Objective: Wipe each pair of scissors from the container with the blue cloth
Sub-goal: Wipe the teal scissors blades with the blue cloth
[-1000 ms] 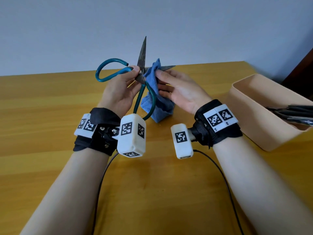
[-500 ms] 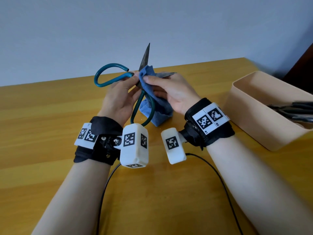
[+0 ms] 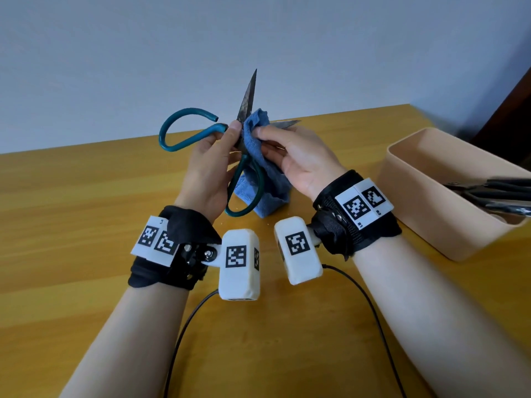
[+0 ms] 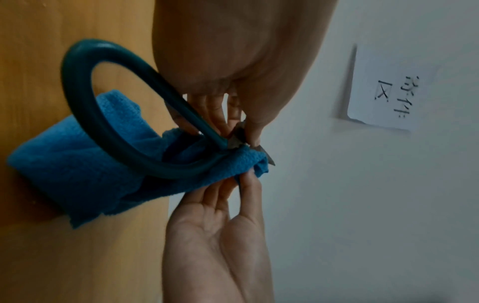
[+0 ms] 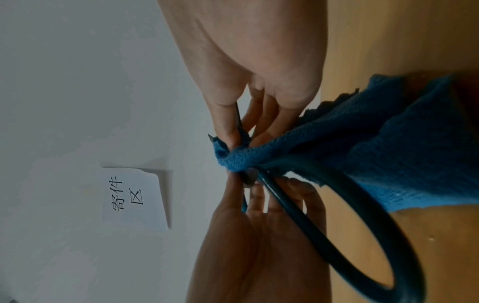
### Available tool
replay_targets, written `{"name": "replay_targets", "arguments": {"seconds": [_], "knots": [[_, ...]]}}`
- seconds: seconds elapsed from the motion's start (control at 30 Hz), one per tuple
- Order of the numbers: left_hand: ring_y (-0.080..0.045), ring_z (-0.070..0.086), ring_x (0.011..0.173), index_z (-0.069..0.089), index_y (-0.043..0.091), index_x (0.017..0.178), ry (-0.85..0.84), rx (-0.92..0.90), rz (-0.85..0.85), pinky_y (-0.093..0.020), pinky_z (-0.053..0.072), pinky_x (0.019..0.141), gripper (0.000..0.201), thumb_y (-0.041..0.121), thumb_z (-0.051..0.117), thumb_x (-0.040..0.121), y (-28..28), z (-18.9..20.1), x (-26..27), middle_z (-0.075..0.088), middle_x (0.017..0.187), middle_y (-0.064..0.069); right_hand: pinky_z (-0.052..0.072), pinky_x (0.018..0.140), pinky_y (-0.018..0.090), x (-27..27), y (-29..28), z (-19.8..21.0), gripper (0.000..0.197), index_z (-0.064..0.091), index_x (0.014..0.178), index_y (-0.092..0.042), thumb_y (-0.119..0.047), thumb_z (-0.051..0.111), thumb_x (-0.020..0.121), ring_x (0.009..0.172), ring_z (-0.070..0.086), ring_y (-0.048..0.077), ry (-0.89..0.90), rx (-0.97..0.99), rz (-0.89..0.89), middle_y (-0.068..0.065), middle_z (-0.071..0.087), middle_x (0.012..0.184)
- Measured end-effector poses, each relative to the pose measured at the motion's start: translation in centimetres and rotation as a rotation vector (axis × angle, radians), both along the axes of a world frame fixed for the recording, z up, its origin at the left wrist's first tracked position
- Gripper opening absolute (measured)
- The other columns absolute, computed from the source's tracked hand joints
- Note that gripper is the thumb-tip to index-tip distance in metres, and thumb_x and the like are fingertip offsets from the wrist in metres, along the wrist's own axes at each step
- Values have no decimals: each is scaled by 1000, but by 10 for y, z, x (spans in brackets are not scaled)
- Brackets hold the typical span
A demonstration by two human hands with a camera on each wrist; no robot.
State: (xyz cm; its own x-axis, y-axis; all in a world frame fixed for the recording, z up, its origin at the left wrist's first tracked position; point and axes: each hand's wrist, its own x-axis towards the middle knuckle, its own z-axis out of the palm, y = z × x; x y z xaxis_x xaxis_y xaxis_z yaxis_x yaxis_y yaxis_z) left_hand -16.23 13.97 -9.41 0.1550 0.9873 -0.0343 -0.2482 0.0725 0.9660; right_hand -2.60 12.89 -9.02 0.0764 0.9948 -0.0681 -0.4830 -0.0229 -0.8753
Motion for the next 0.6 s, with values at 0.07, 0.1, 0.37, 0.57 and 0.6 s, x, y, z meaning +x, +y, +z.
{"name": "replay_targets", "arguments": {"seconds": [0.07, 0.1, 0.37, 0.57, 0.6], "knots": [[-11, 65, 73, 63, 7, 115, 103, 1, -14, -23, 55, 63, 36, 38, 46, 107, -2, 0, 3, 68, 86, -2, 61, 69, 29, 1, 0, 1, 5, 68, 89, -1, 3, 65, 90, 70, 72, 18, -6, -9, 5, 12, 73, 80], [-12, 64, 68, 61, 5, 118, 153, 2, -18, -25, 55, 60, 42, 40, 41, 108, -2, 0, 4, 67, 84, -3, 61, 68, 28, 1, -1, 1, 4, 68, 90, -2, 2, 66, 89, 70, 71, 18, -25, -12, 7, 11, 73, 80], [-7, 26, 42, 42, 16, 103, 163, -47, 57, -20, 22, 39, 27, 42, 34, 109, 1, -2, 8, 37, 78, -1, 53, 59, 24, -3, -1, -2, 6, 66, 92, -8, -3, 65, 89, 70, 65, 17, -222, -72, 47, 5, 68, 77], [-9, 24, 44, 36, 14, 98, 82, -21, 126, -22, 21, 40, 29, 41, 37, 108, 9, 12, -7, 37, 80, 0, 47, 55, 19, 5, 0, -2, 11, 67, 79, -17, -13, 72, 88, 63, 55, 9, -342, -131, -6, -1, 61, 74], [-9, 24, 44, 36, 14, 99, 74, -22, 134, -21, 21, 40, 29, 41, 37, 108, 9, 13, -9, 36, 79, 0, 46, 55, 18, 6, -2, -1, 9, 68, 80, -16, -16, 74, 87, 62, 56, 6, -405, -102, -1, -2, 63, 76]]}}
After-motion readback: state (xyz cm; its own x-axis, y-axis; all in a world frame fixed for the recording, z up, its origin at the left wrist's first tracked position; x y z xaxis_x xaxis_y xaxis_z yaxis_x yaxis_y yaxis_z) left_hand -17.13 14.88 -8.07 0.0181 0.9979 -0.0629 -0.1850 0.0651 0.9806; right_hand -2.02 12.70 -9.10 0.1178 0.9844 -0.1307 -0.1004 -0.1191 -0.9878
